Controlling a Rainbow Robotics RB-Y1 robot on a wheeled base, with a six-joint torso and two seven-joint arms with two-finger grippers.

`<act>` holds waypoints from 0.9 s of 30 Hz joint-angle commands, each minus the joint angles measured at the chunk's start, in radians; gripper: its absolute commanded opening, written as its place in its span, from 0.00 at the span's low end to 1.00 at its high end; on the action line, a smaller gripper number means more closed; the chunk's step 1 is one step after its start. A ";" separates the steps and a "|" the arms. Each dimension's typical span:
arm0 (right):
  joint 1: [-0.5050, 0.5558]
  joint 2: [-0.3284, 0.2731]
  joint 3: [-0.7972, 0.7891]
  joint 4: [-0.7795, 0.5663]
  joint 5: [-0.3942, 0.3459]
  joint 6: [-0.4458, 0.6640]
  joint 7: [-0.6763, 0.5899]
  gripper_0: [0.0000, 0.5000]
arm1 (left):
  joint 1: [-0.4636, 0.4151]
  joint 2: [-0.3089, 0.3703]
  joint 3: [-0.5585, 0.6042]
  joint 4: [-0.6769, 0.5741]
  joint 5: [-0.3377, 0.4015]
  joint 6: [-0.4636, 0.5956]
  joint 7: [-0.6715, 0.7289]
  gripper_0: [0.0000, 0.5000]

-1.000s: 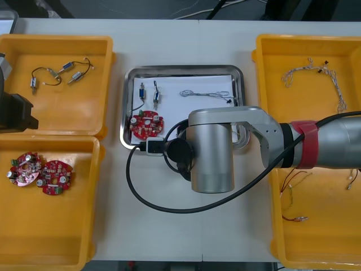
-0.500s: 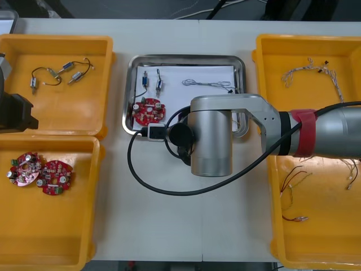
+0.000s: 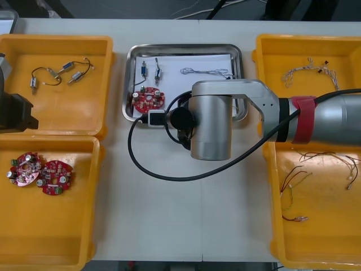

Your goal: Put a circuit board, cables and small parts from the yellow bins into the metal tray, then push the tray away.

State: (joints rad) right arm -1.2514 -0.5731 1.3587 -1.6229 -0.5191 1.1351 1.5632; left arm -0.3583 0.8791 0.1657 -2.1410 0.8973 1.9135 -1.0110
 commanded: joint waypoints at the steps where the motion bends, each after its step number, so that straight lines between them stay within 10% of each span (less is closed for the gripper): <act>1: -0.076 0.001 0.011 0.018 0.007 -0.028 0.049 0.00 | 0.015 0.041 0.029 -0.030 0.008 0.006 -0.017 1.00; 27: -0.115 0.001 0.011 0.209 0.005 -0.252 0.113 0.00 | 0.015 0.041 0.029 -0.030 0.008 0.006 -0.017 1.00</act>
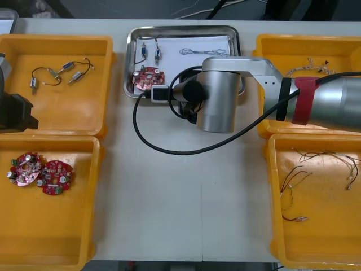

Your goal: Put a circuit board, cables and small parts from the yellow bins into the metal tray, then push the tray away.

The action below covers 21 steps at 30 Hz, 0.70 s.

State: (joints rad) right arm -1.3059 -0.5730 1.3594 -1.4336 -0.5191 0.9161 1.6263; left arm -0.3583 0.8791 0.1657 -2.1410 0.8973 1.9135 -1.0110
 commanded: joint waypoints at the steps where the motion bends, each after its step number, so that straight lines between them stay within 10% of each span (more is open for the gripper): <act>1: -0.061 0.001 0.010 0.028 0.005 -0.042 0.052 0.00 | 0.015 0.041 0.029 -0.030 0.008 0.006 -0.017 1.00; 21: -0.062 0.015 0.010 0.102 0.008 -0.134 0.084 0.00 | 0.015 0.041 0.029 -0.030 0.008 0.006 -0.017 1.00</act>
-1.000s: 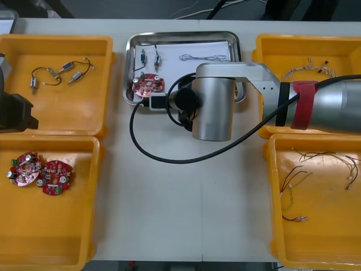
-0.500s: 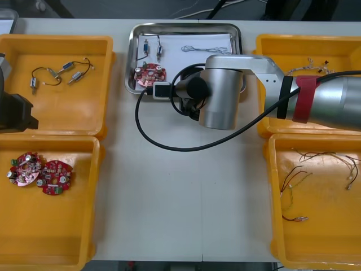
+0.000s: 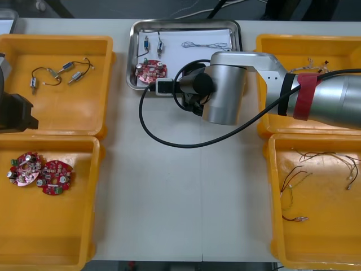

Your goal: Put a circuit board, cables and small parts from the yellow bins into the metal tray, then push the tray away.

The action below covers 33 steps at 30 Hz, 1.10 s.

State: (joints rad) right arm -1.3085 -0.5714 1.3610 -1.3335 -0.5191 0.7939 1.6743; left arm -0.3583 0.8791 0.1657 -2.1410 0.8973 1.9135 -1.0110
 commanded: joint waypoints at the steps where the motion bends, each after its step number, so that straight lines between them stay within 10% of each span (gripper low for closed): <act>1: -0.060 0.013 0.009 0.002 0.008 -0.012 0.036 0.00 | 0.015 0.041 0.029 -0.030 0.008 0.006 -0.017 1.00; 3: -0.060 0.013 0.009 0.002 0.008 -0.012 0.036 0.14 | 0.015 0.041 0.029 -0.030 0.008 0.006 -0.017 1.00; 5: -0.060 0.013 0.009 0.002 0.007 -0.012 0.038 0.56 | 0.015 0.041 0.029 -0.030 0.008 0.006 -0.017 1.00; 8: -0.060 0.013 0.009 0.002 0.005 -0.012 0.038 0.87 | 0.015 0.041 0.029 -0.030 0.008 0.006 -0.017 1.00; 33: -0.060 0.013 -0.023 -0.101 -0.133 0.185 0.067 1.00 | 0.015 0.041 0.029 -0.030 0.008 0.006 -0.017 1.00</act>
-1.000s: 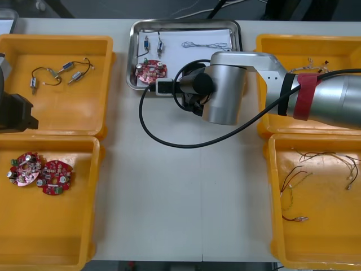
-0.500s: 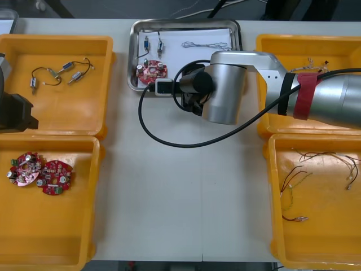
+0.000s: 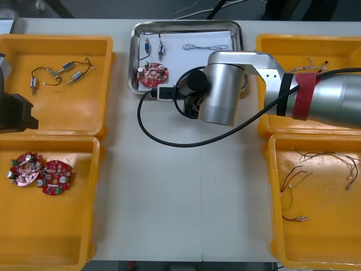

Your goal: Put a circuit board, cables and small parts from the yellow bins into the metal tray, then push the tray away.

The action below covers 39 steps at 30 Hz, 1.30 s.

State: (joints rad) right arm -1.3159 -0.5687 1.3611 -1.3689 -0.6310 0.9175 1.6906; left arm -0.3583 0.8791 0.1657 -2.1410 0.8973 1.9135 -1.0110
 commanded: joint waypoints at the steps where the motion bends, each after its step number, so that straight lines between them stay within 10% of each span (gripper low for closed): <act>1: -0.052 0.010 -0.028 -0.071 -0.024 0.073 0.051 1.00 | 0.015 0.041 0.029 -0.030 0.008 0.006 -0.017 1.00; 19: -0.052 -0.027 -0.115 -0.329 -0.036 0.353 0.027 1.00 | 0.015 0.041 0.029 -0.030 0.008 0.006 -0.017 1.00; 39: -0.036 -0.062 -0.373 -0.401 -0.291 0.715 -0.192 1.00 | 0.015 0.041 0.029 -0.030 0.008 0.006 -0.017 1.00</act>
State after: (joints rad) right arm -1.3201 -0.5874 1.0486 -1.7248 -0.8980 1.6031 1.5537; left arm -0.3583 0.8791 0.1657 -2.1413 0.8973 1.9135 -1.0110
